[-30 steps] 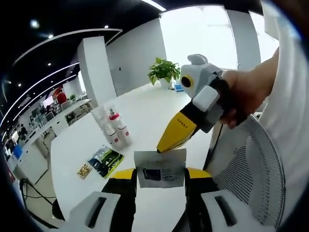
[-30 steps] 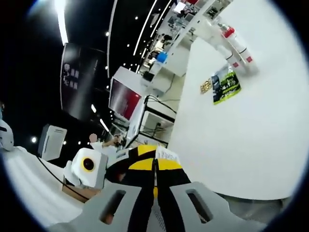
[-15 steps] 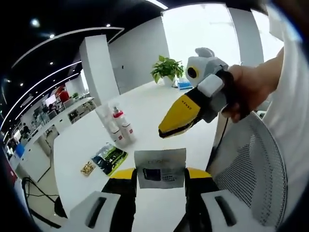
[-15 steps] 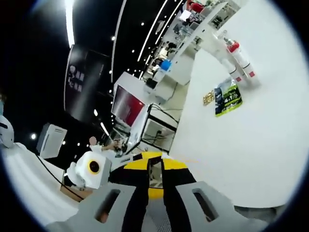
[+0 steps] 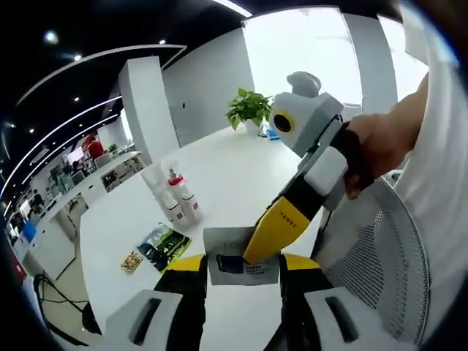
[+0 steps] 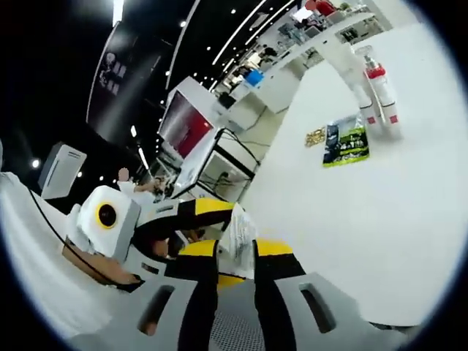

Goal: Arrange the skincare products in the storage area until every visible bottle or jar stands upright without overlapping.

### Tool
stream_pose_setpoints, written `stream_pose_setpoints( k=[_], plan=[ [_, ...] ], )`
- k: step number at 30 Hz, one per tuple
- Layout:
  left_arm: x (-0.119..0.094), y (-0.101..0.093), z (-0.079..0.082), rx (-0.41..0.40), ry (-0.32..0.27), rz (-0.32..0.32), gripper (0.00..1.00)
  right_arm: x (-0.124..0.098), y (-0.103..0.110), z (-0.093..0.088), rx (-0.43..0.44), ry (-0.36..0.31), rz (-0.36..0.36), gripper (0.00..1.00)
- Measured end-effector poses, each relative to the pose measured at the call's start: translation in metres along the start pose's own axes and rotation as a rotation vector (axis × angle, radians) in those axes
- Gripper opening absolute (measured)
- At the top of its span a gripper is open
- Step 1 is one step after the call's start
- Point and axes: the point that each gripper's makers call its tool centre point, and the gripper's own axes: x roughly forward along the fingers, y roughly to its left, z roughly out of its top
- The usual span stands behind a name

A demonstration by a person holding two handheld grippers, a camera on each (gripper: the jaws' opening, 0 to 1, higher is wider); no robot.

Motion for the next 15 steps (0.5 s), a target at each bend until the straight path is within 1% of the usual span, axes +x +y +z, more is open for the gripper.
stream_pose_setpoints(
  k=[2,3,4,5,7,9,10,12,15],
  plan=[
    [0.0,-0.002,0.0,0.01,-0.002,-0.008,0.4,-0.002,-0.005,-0.001,-0.02,0.005,-0.027,0.04],
    [0.0,-0.003,0.001,0.013,-0.004,-0.01,0.4,-0.003,-0.007,-0.001,-0.018,0.004,-0.031,0.02],
    [0.0,-0.003,0.001,0.012,-0.007,-0.01,0.4,-0.004,-0.008,-0.001,-0.008,0.0,-0.029,0.02],
    [0.0,-0.003,0.001,0.006,-0.01,-0.014,0.4,-0.005,-0.007,-0.001,0.025,-0.007,-0.013,0.01],
    [0.002,-0.005,0.001,-0.019,-0.014,-0.033,0.4,-0.007,-0.011,-0.001,0.03,-0.018,-0.022,0.0],
    [0.004,-0.007,-0.003,-0.045,0.0,-0.063,0.4,-0.009,-0.013,-0.004,0.051,-0.015,-0.018,0.0],
    [0.004,-0.007,-0.004,-0.05,-0.004,-0.066,0.41,-0.01,-0.013,-0.004,0.055,-0.018,-0.016,0.0],
    [0.003,-0.012,-0.004,-0.119,-0.027,-0.103,0.41,-0.012,-0.013,-0.005,0.052,-0.015,-0.018,0.0],
    [0.001,-0.009,-0.005,-0.255,-0.058,-0.131,0.44,-0.017,-0.016,-0.004,0.046,-0.006,-0.014,0.0]
  ],
)
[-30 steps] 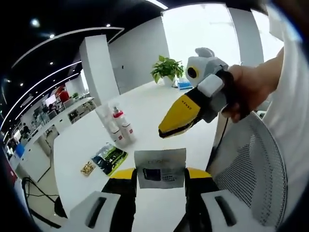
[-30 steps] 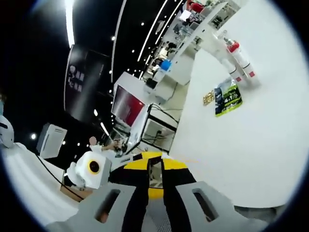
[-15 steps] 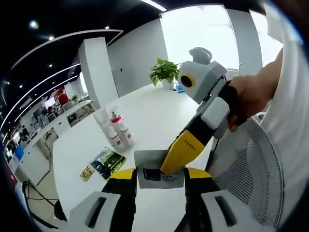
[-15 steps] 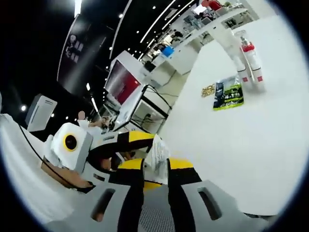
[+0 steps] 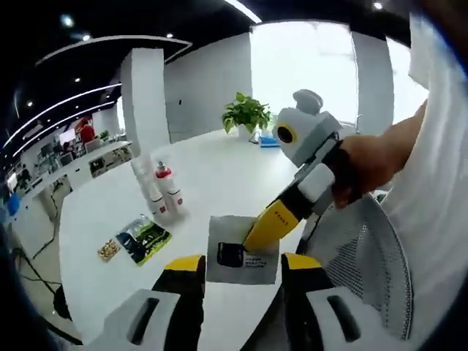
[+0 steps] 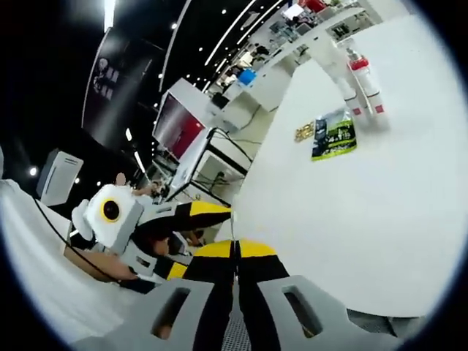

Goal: Arrange the skincare products in the storage area until every visible bottle or jar stands upright without overlapping.

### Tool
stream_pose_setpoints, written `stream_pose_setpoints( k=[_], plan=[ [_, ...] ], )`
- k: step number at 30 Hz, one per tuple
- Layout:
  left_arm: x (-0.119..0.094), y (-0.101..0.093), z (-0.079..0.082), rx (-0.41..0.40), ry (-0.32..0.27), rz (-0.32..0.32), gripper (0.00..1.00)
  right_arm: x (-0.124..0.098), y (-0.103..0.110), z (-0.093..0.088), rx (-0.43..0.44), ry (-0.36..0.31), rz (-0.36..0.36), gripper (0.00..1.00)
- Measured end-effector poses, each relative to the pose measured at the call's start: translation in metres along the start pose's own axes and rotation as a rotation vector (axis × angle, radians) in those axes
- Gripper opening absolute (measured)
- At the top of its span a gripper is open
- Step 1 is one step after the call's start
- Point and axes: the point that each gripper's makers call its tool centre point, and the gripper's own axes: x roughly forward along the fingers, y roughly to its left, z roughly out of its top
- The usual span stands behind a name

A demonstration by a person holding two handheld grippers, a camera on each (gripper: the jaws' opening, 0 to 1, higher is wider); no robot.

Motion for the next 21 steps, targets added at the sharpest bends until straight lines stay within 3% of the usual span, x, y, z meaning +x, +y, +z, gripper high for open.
stream_pose_setpoints(
  k=[3,7,10,11,14,17,21],
  plan=[
    [-0.004,0.008,0.001,-0.23,-0.062,-0.044,0.47,-0.004,0.002,0.004,0.013,-0.005,0.029,0.0],
    [-0.009,0.011,0.009,-0.426,-0.13,-0.147,0.56,-0.009,0.012,0.004,0.021,0.019,0.102,0.0],
    [-0.012,0.006,0.014,-0.492,-0.155,-0.231,0.57,-0.012,0.02,0.007,0.011,0.02,0.149,0.0],
    [-0.014,0.001,0.018,-0.552,-0.171,-0.284,0.57,-0.014,0.026,0.007,0.014,0.03,0.185,0.0],
    [-0.016,-0.013,0.018,-0.595,-0.145,-0.376,0.57,-0.016,0.037,0.011,0.02,0.032,0.255,0.0],
    [-0.014,-0.019,0.016,-0.614,-0.133,-0.401,0.5,-0.018,0.044,0.012,0.031,0.034,0.298,0.0],
    [-0.018,-0.028,0.021,-0.704,-0.162,-0.475,0.4,-0.018,0.049,0.008,0.043,0.062,0.335,0.0]
  ],
)
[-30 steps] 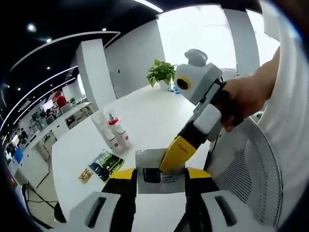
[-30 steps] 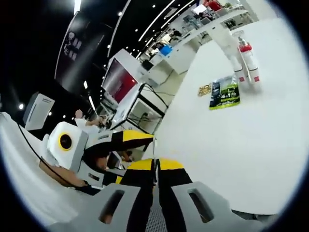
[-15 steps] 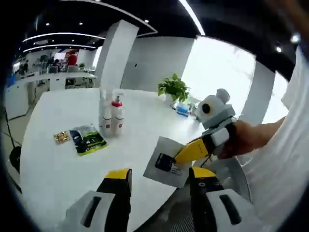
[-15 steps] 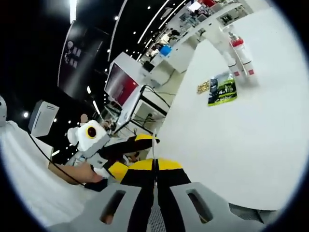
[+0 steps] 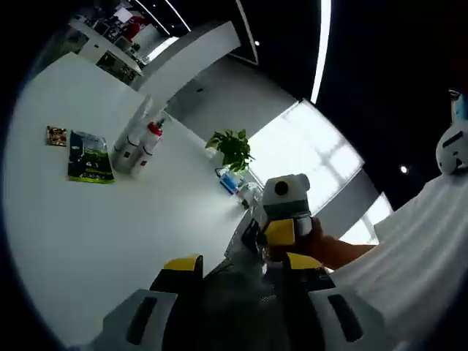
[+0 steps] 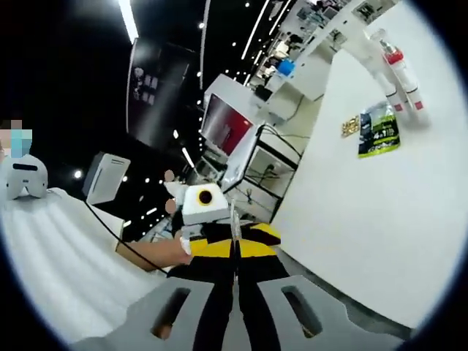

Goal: Arrange the skincare products in the storage area until every visible bottle or jar stands upright without overlapping.

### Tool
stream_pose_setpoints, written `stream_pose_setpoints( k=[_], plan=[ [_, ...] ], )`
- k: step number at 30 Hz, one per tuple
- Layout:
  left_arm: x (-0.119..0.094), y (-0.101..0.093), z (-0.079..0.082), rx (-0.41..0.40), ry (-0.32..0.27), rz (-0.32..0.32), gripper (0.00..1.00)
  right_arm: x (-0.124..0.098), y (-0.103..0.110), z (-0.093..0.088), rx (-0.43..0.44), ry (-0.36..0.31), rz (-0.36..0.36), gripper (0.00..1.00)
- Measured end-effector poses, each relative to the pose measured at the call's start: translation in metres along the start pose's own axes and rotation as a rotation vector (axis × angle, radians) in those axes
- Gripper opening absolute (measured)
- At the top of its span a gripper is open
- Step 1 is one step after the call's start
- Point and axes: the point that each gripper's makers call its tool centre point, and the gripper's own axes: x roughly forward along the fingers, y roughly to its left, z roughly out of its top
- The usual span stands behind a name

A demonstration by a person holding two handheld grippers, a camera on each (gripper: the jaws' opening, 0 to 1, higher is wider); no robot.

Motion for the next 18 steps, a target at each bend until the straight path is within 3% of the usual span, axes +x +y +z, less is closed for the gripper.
stream_pose_setpoints(
  k=[5,12,15,18],
  plan=[
    [-0.001,-0.004,-0.012,-0.006,0.055,-0.033,0.2,0.004,0.003,-0.008,0.01,0.027,0.021,0.0],
    [-0.003,-0.003,-0.016,-0.044,0.073,-0.037,0.11,0.008,-0.001,-0.015,0.011,0.058,0.005,0.0],
    [-0.005,-0.005,-0.019,0.009,0.083,-0.035,0.05,0.009,-0.003,-0.017,0.013,0.069,0.003,0.0],
    [-0.006,-0.005,-0.018,0.011,0.077,-0.039,0.02,0.01,-0.003,-0.017,0.03,0.063,0.002,0.0]
  ],
)
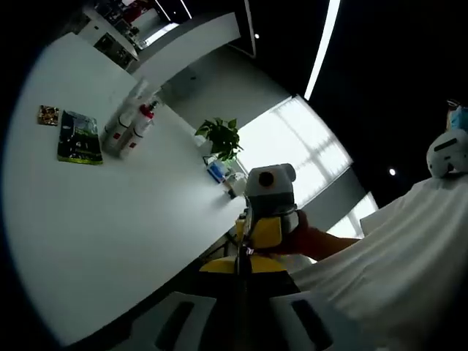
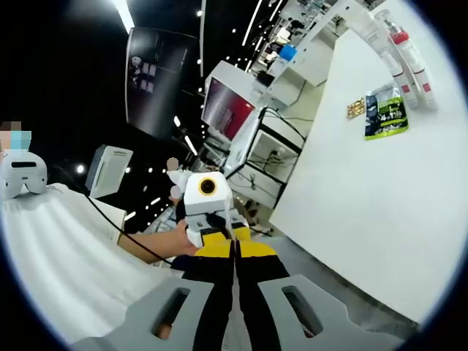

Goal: Arrange the skincare products in the storage area until every visible bottle or jar stands upright without overlapping.

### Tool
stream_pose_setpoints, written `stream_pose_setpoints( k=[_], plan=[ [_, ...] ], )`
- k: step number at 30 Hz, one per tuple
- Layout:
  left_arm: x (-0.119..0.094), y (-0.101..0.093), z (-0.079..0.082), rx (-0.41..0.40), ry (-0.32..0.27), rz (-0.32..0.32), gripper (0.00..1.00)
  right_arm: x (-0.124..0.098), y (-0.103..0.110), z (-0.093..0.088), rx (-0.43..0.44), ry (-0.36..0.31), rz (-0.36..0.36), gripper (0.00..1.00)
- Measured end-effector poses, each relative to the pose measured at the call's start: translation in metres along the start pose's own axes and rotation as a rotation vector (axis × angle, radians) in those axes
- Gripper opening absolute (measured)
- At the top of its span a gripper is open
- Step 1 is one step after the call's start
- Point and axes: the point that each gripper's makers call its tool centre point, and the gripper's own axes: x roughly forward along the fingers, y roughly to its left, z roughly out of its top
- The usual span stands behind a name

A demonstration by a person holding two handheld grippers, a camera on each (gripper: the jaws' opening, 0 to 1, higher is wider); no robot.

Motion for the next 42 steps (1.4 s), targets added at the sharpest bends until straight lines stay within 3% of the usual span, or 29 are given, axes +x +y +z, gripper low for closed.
stream_pose_setpoints(
  k=[9,15,29,33,39,42],
  plan=[
    [-0.002,0.009,0.001,-0.004,-0.027,0.046,0.01,0.004,-0.006,0.002,-0.008,-0.022,-0.039,0.04],
    [-0.003,0.012,0.012,0.009,-0.087,0.106,0.0,0.004,-0.013,0.014,-0.012,-0.1,-0.072,0.15],
    [-0.015,0.022,0.036,-0.122,-0.253,0.122,0.0,0.009,-0.011,0.022,0.011,-0.183,-0.056,0.21],
    [-0.015,0.025,0.037,-0.131,-0.262,0.154,0.0,0.009,-0.012,0.021,0.015,-0.194,-0.062,0.21],
    [-0.013,0.024,0.045,-0.201,-0.325,0.137,0.0,0.011,-0.013,0.017,0.032,-0.2,-0.062,0.16],
    [-0.011,0.019,0.048,-0.26,-0.362,0.09,0.0,0.009,-0.013,0.026,0.066,-0.257,-0.046,0.16]
  ],
)
